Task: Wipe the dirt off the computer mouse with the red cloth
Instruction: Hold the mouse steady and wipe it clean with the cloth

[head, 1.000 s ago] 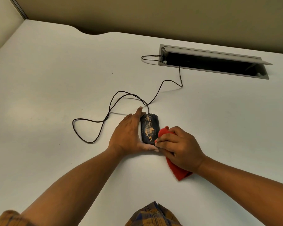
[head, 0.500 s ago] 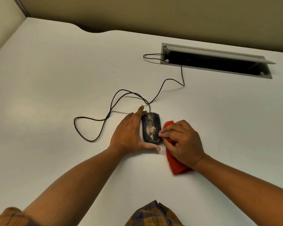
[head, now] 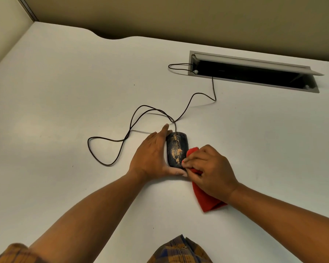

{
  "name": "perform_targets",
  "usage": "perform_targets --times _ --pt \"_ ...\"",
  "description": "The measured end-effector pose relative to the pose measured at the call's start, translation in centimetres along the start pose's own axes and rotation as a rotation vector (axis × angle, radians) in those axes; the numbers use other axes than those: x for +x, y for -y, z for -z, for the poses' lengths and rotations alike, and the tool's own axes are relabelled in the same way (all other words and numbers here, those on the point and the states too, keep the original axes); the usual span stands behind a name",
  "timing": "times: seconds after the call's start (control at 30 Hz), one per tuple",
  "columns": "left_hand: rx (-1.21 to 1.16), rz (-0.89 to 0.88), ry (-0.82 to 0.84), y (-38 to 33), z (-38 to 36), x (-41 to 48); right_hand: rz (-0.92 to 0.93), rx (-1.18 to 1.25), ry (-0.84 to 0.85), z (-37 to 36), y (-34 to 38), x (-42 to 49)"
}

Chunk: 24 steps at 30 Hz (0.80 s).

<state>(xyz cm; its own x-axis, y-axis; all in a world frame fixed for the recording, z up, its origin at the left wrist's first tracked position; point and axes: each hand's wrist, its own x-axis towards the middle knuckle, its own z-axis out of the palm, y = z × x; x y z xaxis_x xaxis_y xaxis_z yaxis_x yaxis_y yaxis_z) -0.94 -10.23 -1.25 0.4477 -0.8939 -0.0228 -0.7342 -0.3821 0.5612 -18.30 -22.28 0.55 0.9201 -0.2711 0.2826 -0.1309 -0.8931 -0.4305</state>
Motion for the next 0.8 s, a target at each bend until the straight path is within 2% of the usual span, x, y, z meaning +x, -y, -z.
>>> perform_targets --times 0.07,0.23,0.43,0.57,0.63,0.8 --pt "-0.003 0.003 0.003 0.0 0.0 0.0 0.013 -0.008 0.017 0.3 0.0 0.3" --pt "-0.011 0.01 0.005 0.0 -0.1 0.0 -0.147 -0.018 -0.008 0.0 -0.4 2.4" --pt "-0.008 0.015 0.011 -0.1 0.0 0.0 -0.138 0.001 0.062 0.3 -0.3 0.7" --pt "-0.013 0.012 0.01 -0.2 0.1 0.0 -0.185 0.022 0.036 0.7 -0.6 3.8" --pt "-0.01 0.009 0.009 -0.3 0.1 0.0 -0.246 0.011 0.077 0.6 -0.7 5.2" --pt "-0.014 0.006 0.008 -0.1 0.1 0.0 -0.165 -0.008 0.174 0.9 -0.5 4.2"
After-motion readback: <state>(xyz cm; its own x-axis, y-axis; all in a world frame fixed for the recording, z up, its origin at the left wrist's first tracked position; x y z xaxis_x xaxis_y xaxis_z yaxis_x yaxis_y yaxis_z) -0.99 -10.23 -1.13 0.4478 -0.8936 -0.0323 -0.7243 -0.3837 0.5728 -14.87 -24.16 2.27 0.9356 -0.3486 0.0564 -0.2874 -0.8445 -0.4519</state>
